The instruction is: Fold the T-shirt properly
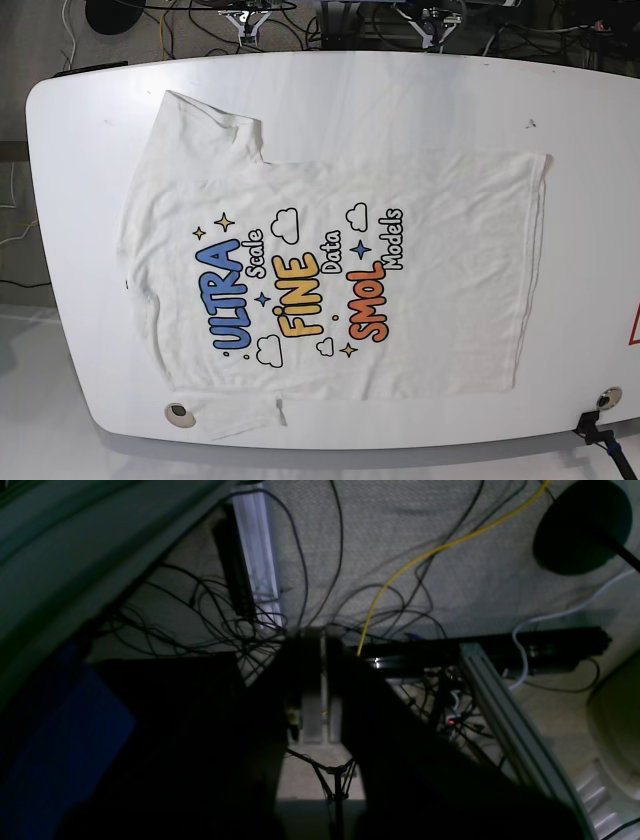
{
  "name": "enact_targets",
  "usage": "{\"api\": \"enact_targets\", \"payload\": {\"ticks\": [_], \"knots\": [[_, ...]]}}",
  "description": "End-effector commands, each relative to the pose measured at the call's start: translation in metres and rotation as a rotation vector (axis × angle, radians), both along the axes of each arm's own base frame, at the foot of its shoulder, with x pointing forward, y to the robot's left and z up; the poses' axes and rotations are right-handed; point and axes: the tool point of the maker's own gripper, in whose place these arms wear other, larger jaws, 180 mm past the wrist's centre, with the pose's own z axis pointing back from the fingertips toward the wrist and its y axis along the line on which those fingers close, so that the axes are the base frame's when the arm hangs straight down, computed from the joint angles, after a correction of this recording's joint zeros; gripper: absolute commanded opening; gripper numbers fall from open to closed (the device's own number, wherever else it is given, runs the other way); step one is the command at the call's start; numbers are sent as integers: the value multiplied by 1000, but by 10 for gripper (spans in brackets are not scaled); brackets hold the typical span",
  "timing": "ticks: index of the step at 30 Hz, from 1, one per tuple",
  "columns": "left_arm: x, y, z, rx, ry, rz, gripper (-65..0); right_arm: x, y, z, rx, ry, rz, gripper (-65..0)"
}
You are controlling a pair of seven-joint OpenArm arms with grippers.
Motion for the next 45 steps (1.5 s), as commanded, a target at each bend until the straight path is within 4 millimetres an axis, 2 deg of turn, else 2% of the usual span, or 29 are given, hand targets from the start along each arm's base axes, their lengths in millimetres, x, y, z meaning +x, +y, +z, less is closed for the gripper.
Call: {"api": "enact_targets", "payload": {"ticks": [1,22,27,30,31,40,45], "knots": [[5,1,0,-3,-16,17,-650,3,0,0,6,-9,3,-636],[0,1,0,-2,-14,18,-650,-3,-1,0,2,-2,-4,-639],[-10,10,0,11,-15,49,-650,-9,-1,0,2,9,1,-643],[-24,19,1,27,-11,62,-650,-12,-4,1,-2,9,0,-642],[-15,17,1,22,-33,60,-648,-4,2,0,17,-3,3,-643],[-13,17,1,19,-39,59,-647,-4,1,0,12,-6,6,-645],[-15,16,1,18,-34,59,-647,-12,1,1,11,8,9,-647]]}}
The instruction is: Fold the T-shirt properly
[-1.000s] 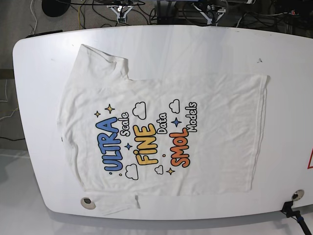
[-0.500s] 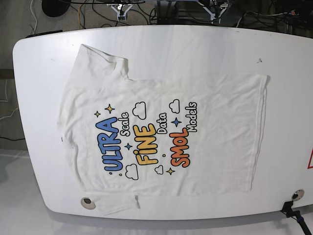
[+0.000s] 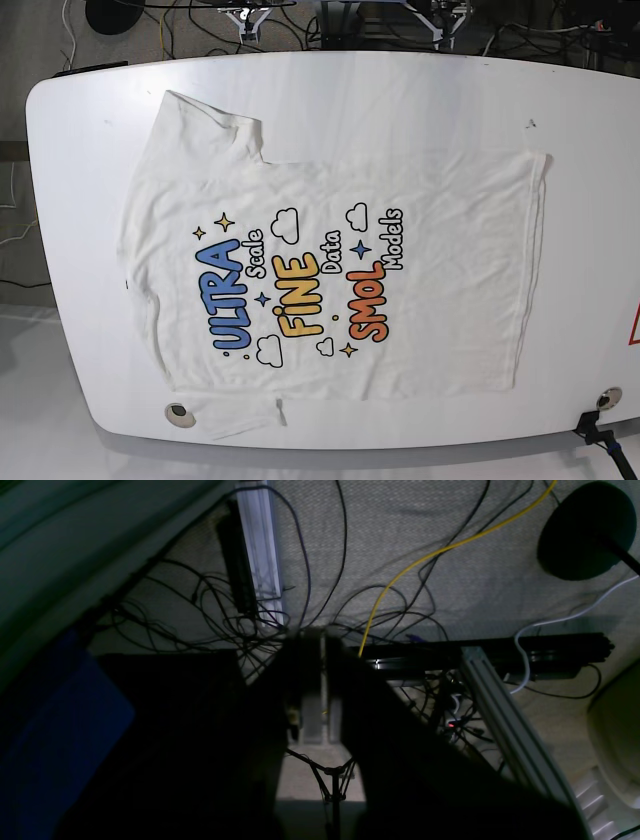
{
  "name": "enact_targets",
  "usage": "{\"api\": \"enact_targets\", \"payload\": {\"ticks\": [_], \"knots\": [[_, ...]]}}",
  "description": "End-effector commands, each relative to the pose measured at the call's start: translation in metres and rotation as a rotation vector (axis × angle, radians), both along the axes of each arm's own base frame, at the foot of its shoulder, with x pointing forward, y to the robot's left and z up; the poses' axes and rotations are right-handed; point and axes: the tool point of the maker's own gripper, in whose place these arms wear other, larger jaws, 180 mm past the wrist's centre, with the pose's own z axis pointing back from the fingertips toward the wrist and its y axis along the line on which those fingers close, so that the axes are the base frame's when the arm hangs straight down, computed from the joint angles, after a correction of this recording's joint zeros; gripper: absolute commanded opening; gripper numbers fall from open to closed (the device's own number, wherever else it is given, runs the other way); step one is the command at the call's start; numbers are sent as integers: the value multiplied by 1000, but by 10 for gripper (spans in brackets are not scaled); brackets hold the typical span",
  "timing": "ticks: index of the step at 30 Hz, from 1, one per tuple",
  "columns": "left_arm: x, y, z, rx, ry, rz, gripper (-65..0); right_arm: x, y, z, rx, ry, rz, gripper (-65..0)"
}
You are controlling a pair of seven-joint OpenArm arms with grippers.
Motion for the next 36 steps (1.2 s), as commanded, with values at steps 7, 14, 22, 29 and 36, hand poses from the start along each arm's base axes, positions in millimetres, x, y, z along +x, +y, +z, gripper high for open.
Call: {"api": "enact_targets", "payload": {"ticks": [7,14,22,29,36], "knots": [[-35,7,2,12,34,-18,-650,-43,-10,4,-12,40,3,-650],[-81,37,16,63,22,-11,-650,-71,-33,11,-49,17,8,-650],[-45,53,28,86,-139,-20,-648,-71,-34,21,-47,-61,-2,-650],[-41,64,55,98,-228,-69,-650,-85,-65,41,-94,-108,32,-650],[-56,74,86,101,-255,-50,-650,-73,-99,77,-136,-207,99,-650]]}}
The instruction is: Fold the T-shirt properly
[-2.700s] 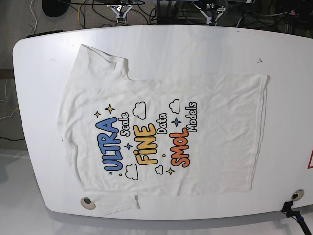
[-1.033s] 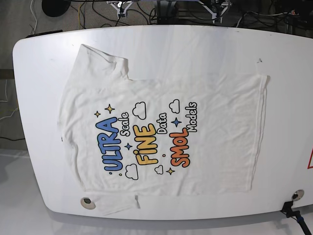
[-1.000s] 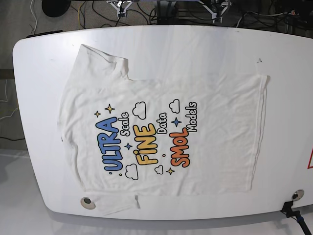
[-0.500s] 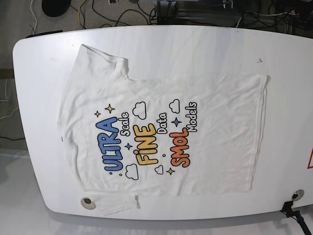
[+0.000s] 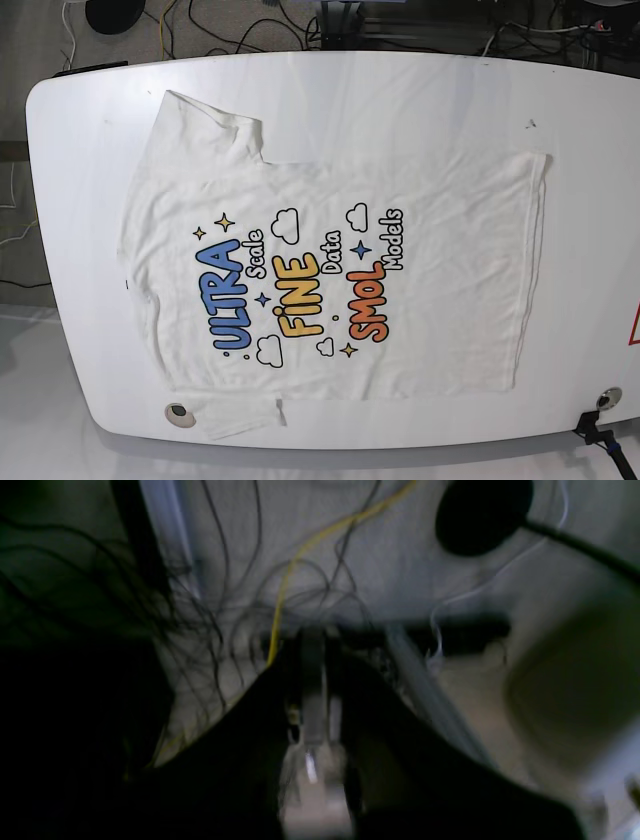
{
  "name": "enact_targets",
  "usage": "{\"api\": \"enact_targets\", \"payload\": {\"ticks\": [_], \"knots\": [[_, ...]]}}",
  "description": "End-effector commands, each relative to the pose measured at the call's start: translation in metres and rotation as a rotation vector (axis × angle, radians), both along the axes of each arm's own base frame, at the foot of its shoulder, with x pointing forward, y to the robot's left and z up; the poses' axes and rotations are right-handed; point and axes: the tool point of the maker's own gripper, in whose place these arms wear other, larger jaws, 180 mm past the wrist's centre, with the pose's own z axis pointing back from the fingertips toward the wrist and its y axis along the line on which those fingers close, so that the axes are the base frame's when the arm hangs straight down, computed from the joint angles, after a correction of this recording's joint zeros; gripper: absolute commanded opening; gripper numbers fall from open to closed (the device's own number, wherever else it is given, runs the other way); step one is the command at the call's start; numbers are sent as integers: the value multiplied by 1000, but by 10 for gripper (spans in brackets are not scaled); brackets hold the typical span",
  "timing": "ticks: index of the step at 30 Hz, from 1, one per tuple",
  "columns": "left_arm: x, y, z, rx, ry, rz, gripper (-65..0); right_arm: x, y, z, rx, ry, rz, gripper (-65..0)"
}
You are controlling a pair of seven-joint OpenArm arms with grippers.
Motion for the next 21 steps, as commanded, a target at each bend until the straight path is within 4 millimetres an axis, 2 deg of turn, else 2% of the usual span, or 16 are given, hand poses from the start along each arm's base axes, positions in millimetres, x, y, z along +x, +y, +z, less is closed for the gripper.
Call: {"api": "enact_targets", "payload": {"ticks": [1,7,9,10,14,21], "knots": [[14,8,16,7,-66,14,-650,4,-6,17,-4,-35,18,-650],[36,18,56,1,-157,-3,-650,38,-15,65,4,-187,18,-650],[49,22,75,-7,-203,-2,-650,51,-22,84,3,-236,-5,-650],[31,20,73,-12,-168,-19,-650,42,-21,81,9,-207,9,-650],[51,10,106,-35,-246,-92,-650,64,-34,117,-23,-288,1,-650],[79,-8,152,-73,-348,-202,-650,116,-75,181,-139,-422,-14,-650]]}}
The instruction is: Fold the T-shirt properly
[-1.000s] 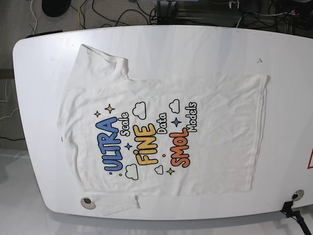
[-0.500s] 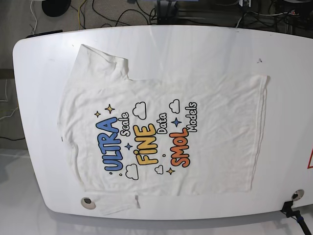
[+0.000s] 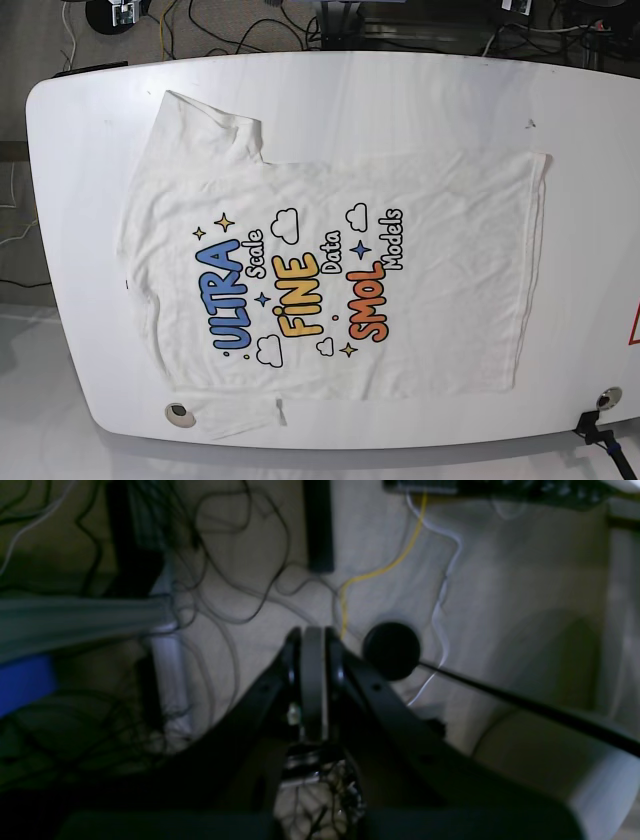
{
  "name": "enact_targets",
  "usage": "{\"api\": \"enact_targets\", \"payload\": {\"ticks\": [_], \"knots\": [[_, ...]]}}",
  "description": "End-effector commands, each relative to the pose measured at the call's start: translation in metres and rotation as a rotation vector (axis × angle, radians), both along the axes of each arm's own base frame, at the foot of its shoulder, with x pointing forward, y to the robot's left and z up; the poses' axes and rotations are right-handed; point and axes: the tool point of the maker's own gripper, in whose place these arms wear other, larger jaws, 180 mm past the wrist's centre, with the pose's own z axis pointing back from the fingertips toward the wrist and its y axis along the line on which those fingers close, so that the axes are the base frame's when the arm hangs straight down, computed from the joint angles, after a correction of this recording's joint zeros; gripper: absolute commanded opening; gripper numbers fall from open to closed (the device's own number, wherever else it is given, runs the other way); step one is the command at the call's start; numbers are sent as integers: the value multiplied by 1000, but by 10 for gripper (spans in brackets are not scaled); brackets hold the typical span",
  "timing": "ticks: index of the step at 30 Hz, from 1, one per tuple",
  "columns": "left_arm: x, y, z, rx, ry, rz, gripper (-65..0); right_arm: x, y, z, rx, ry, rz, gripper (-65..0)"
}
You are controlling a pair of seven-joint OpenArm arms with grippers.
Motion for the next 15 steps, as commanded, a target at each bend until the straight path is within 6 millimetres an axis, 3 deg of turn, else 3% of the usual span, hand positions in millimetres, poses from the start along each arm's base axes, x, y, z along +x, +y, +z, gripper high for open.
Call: {"api": "enact_targets", "payload": {"ticks": [1,7,15], "knots": [[12,-2,16,-1,-52,-31,-648,13,-13,19,-36,-30,6,-650],[56,-7,45,2,-178,-88,-638,64,-28,49,-58,-148,10,-650],[122,4,65,27,-337,-113,-631,134,-9,58,74,-287,67,-650]]}}
